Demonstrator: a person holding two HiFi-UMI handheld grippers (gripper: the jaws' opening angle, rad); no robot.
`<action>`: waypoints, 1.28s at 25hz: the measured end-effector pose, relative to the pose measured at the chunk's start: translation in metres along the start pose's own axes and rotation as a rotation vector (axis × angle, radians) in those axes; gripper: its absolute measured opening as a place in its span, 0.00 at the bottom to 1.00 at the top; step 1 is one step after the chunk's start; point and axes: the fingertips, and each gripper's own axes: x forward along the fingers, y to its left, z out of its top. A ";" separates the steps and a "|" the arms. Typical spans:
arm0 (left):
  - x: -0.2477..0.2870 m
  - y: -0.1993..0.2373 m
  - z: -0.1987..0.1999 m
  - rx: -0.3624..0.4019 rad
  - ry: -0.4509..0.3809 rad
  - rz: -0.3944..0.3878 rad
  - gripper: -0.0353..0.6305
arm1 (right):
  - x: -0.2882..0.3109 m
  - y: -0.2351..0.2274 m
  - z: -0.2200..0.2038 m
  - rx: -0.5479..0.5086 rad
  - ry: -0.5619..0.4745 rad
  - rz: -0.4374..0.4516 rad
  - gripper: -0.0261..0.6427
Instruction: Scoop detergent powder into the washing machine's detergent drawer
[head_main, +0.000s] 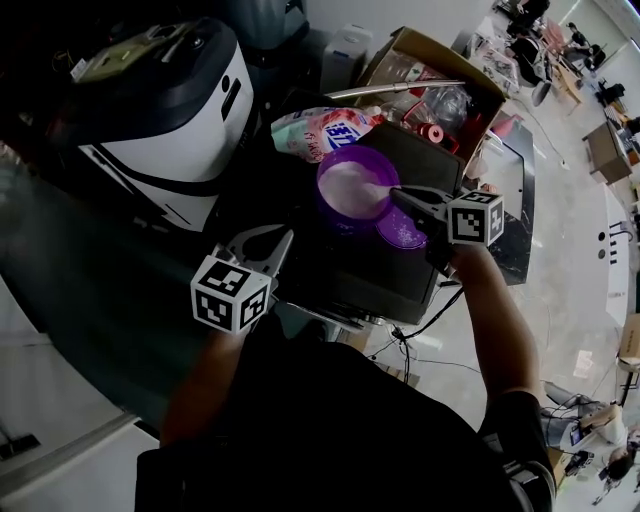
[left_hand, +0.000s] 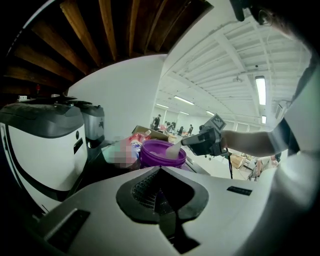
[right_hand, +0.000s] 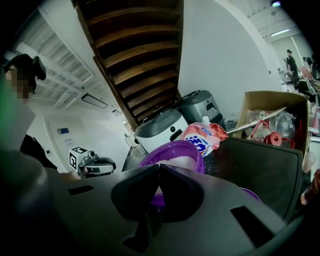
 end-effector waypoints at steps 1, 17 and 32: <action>-0.003 -0.001 -0.002 -0.003 0.001 0.011 0.06 | 0.000 0.001 0.000 0.008 -0.012 0.009 0.07; -0.028 0.013 -0.005 0.001 0.001 0.024 0.06 | 0.006 0.004 -0.009 -0.069 0.012 -0.089 0.07; -0.059 0.068 -0.006 -0.020 -0.026 0.001 0.06 | 0.044 0.020 -0.027 -0.411 0.452 -0.167 0.07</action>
